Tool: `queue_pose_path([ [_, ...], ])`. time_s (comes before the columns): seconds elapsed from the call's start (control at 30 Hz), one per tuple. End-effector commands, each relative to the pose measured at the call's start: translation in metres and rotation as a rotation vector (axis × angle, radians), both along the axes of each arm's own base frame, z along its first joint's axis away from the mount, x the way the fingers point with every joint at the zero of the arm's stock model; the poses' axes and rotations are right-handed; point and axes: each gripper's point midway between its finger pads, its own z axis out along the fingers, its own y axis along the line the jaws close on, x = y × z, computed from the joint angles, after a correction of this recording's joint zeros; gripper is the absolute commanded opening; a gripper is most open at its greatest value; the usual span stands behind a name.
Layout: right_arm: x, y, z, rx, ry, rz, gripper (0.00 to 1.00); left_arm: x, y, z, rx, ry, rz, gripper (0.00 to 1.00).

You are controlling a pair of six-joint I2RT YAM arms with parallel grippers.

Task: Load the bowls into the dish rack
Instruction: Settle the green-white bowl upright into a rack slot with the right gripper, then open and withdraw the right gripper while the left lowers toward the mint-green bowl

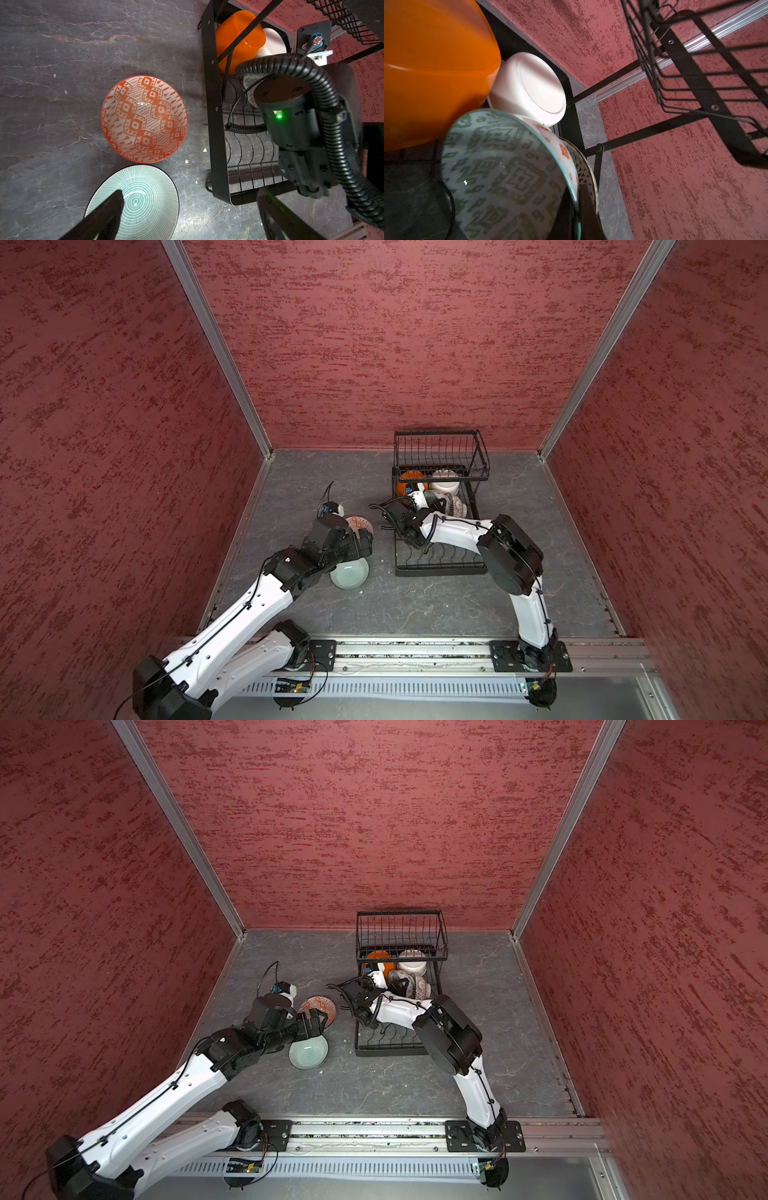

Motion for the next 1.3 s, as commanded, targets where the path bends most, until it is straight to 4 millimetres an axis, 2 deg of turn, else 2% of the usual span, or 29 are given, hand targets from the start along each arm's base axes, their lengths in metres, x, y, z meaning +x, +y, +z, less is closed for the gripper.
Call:
queue_pose_path([
  [0.0,-0.005,0.015,-0.015,0.06,0.046,0.031,0.08,-0.002,0.003,-0.003,-0.004,0.008,0.01,1.0],
  [0.7,-0.008,0.02,-0.014,0.101,0.067,0.025,0.25,-0.002,0.005,-0.007,-0.003,0.018,0.014,1.0],
  [1.0,-0.009,0.031,-0.002,0.264,0.074,0.07,0.41,-0.003,0.008,-0.011,0.007,0.033,0.026,1.0],
  [1.27,-0.012,0.038,0.015,0.384,0.056,0.107,0.6,-0.003,0.025,-0.026,0.053,0.108,0.095,1.0],
])
